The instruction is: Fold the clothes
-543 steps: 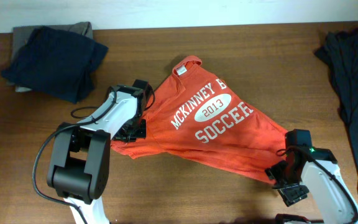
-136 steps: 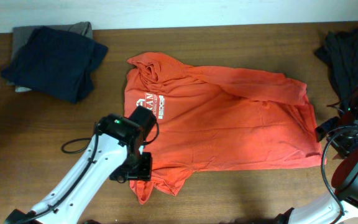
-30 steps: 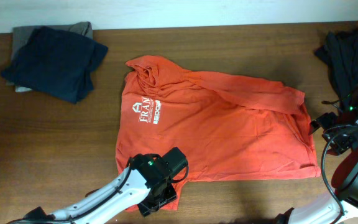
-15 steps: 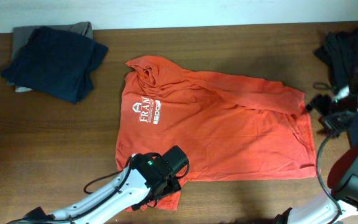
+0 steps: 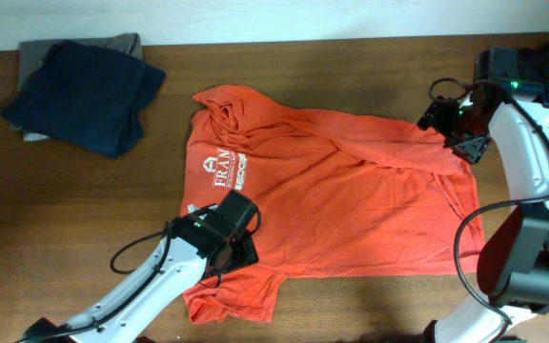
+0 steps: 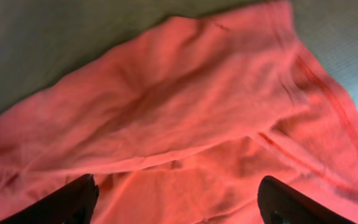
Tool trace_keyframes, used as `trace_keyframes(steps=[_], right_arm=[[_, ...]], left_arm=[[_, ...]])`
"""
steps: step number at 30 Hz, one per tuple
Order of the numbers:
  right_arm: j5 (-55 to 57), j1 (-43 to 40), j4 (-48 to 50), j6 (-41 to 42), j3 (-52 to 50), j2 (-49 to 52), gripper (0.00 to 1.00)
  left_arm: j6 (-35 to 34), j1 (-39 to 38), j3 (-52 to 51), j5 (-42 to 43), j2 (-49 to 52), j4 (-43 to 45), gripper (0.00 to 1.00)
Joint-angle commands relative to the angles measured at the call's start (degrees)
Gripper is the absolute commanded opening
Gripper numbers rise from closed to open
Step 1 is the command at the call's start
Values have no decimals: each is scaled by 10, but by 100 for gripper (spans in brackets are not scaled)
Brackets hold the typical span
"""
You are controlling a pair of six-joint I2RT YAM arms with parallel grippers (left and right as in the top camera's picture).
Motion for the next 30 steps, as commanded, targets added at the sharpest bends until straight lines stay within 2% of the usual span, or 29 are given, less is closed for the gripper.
trace_keyframes(steps=[1, 7, 16, 21, 29, 30], right_arm=[[37, 1, -6, 81, 7, 37, 85], [36, 0, -7, 97, 7, 91, 72], [34, 0, -8, 142, 5, 111, 69], [37, 0, -2, 214, -25, 112, 63], [36, 0, 57, 217, -64, 112, 60], [36, 0, 64, 217, -64, 112, 55]], left_arm=[[32, 8, 7, -9, -8, 11, 99], [32, 9, 7, -9, -8, 14, 99], [32, 9, 7, -14, -8, 14, 99], [32, 9, 7, -24, -8, 14, 99], [34, 9, 7, -24, -8, 13, 99], [34, 9, 7, -24, -8, 13, 99]])
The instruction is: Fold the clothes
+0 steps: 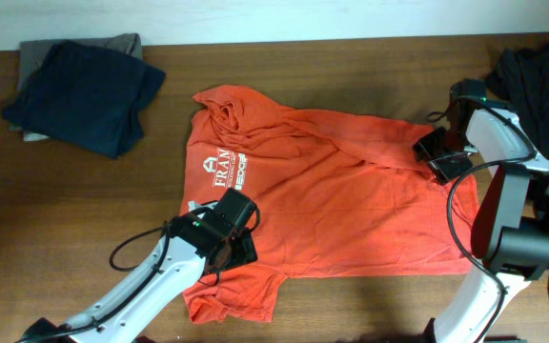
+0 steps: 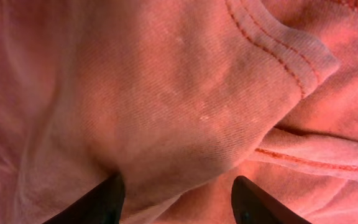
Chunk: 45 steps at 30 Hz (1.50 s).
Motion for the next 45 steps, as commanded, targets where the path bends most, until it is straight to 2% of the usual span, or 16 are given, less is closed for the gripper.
trace_keyframes(steps=[1, 2, 5, 7, 9, 11, 12, 15, 17, 18, 19, 25, 33, 45], right_arm=[[12, 1, 13, 14, -3, 3, 50], [16, 1, 17, 14, -3, 3, 43], [19, 1, 27, 14, -3, 3, 39], [21, 1, 34, 14, -3, 3, 29], [22, 1, 37, 14, -3, 3, 24], [22, 1, 38, 14, -3, 3, 25], [22, 1, 37, 14, -3, 3, 33], [22, 1, 37, 14, -3, 3, 35], [25, 1, 38, 14, -3, 3, 25], [28, 1, 40, 14, -3, 3, 17], [32, 1, 41, 14, -3, 3, 5], [35, 0, 61, 14, 15, 2, 4], [-12, -22, 56, 5, 144, -6, 4], [-3, -28, 206, -36, 163, 43, 4]], left_arm=[[11, 3, 7, -11, -8, 1, 99], [11, 3, 7, -10, -8, 1, 99], [11, 3, 7, -11, -8, 1, 99], [11, 3, 7, -11, -8, 1, 99], [11, 3, 7, -11, -8, 1, 99], [11, 3, 7, -11, -8, 1, 99], [11, 3, 7, -11, -8, 1, 99], [11, 3, 7, -11, -8, 1, 99], [11, 3, 7, -11, -8, 1, 99], [11, 3, 7, -11, -8, 1, 99], [11, 3, 7, -11, -8, 1, 99], [11, 3, 7, -11, -8, 1, 99], [11, 3, 7, -11, -8, 0, 99], [11, 3, 7, -17, -8, 1, 99]])
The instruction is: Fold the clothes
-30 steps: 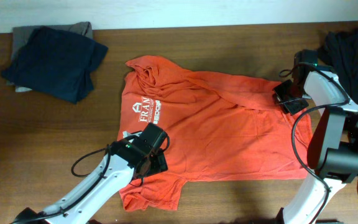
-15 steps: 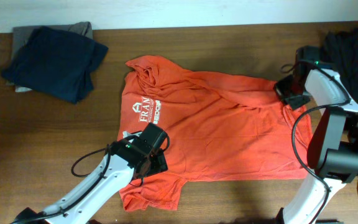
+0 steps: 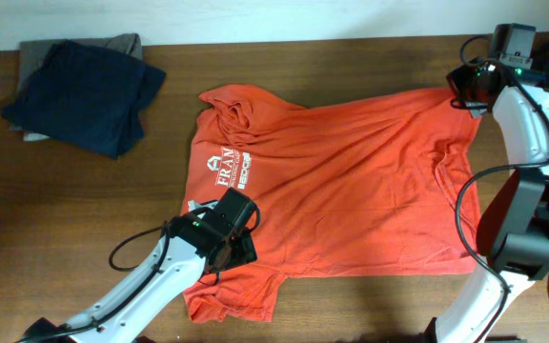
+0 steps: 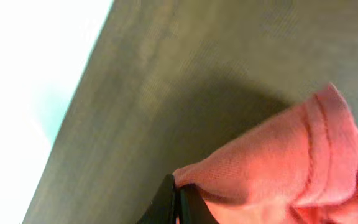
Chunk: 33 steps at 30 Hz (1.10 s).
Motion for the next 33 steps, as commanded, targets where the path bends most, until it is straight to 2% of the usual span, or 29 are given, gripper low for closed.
trace_keyframes(steps=[1, 3, 5, 7, 8, 9, 11, 12, 16, 19, 22, 23, 24, 28, 31, 33], right_arm=[[9, 3, 39, -21, 7, 44, 4], [7, 3, 63, -26, 7, 64, 5], [0, 3, 89, -39, 7, 83, 15], [-13, 3, 114, -70, 7, 99, 35], [-30, 4, 128, -106, 7, 107, 58], [-42, 5, 130, -136, 7, 111, 71], [-49, 5, 115, -181, 9, 110, 84], [-40, 5, 89, -193, 18, 103, 86], [-18, -3, -3, -195, 73, 69, 89], [-18, -12, -110, -195, 146, 38, 89], [-18, -17, -218, -202, 214, 15, 91], [-19, -17, -309, -204, 264, -8, 91], [-26, -17, -344, -203, 282, -19, 92], [-62, -17, -442, -221, 315, -59, 93], [-62, -17, -492, -224, 316, -92, 93], [-62, -17, -523, -232, 316, -113, 93]], left_arm=[[9, 3, 7, -10, -8, 1, 99], [9, 3, 7, -10, -8, 1, 99], [9, 3, 7, -10, -8, 1, 99], [9, 3, 7, -10, -8, 1, 99], [9, 3, 7, -10, -8, 2, 99], [9, 3, 7, -10, -8, 2, 99], [9, 3, 7, -10, -8, 2, 99], [10, 3, 7, -10, -8, 2, 99], [42, 3, 7, -9, -8, 14, 99], [94, 3, 12, -8, -8, 29, 99], [114, 3, 42, -3, -8, 27, 99], [133, 7, 89, 2, -8, 27, 99], [146, 12, 111, 4, -7, 28, 99], [225, 56, 214, 27, 7, 29, 98], [253, 106, 286, 34, 46, 29, 97], [269, 147, 342, 67, 89, 28, 97]])
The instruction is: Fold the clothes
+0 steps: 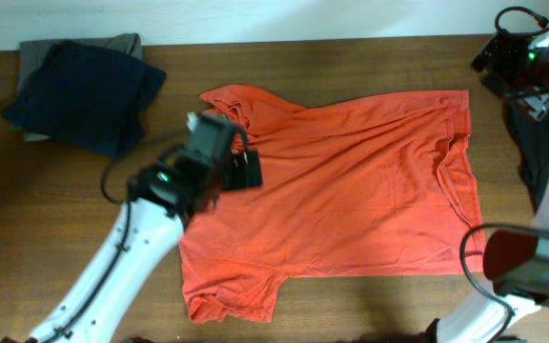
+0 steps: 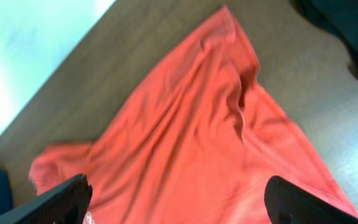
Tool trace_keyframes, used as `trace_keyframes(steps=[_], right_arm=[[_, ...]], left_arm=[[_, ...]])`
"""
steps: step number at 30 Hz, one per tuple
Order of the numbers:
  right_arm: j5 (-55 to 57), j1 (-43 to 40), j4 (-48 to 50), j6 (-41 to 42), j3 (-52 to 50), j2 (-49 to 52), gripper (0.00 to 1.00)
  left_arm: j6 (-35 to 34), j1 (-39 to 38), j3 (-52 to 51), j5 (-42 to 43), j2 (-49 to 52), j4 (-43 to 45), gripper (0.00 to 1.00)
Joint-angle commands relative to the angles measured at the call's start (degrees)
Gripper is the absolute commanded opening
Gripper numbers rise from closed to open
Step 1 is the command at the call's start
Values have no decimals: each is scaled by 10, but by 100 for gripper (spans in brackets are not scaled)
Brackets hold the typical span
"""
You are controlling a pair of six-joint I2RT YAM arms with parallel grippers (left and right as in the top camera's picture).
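Note:
An orange T-shirt [image 1: 351, 191] lies spread on the wooden table, hem to the right and collar [image 1: 232, 110] at the upper left. One sleeve [image 1: 229, 300] is bunched at the lower left. My left gripper [image 1: 248, 170] hovers over the shirt's chest by the collar; its jaws cannot be made out from above. My right gripper [image 1: 496, 55] is raised beyond the shirt's far right corner [image 1: 463, 97]. In the right wrist view the shirt [image 2: 185, 137] lies well below, and my right gripper [image 2: 179, 211] is open and holds nothing.
A dark navy garment [image 1: 84, 90] lies on a grey one [image 1: 36, 52] at the far left. More dark clothes [image 1: 534, 143] are heaped off the right edge, the same dark clothes [image 2: 347, 31] showing in the right wrist view. Bare wood [image 1: 46, 219] lies left of the shirt.
My right gripper was shut on the shirt's far right corner; it is open now, higher and farther right, and the corner lies flat. My left arm has moved from the lower left to the chest.
The shirt's far right part lay folded over itself, with my right gripper open above it. Then the open fingers were down on the fold. Then the gripper was shut on the corner, out at the far right, with the shirt spread. Now the corner is released.

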Motion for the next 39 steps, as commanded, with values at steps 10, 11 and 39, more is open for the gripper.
trace_keyframes(steps=[10, 11, 39], right_arm=[[-11, 2, -118, -43, 4, -66, 93], [-11, 2, -123, -47, 4, -66, 93], [-11, 2, -128, -78, 0, -66, 93]], left_arm=[[36, 101, 340, 180, 349, -32, 93], [27, 97, 360, 179, 374, -32, 93], [-49, 94, 451, 181, 570, 21, 72]])
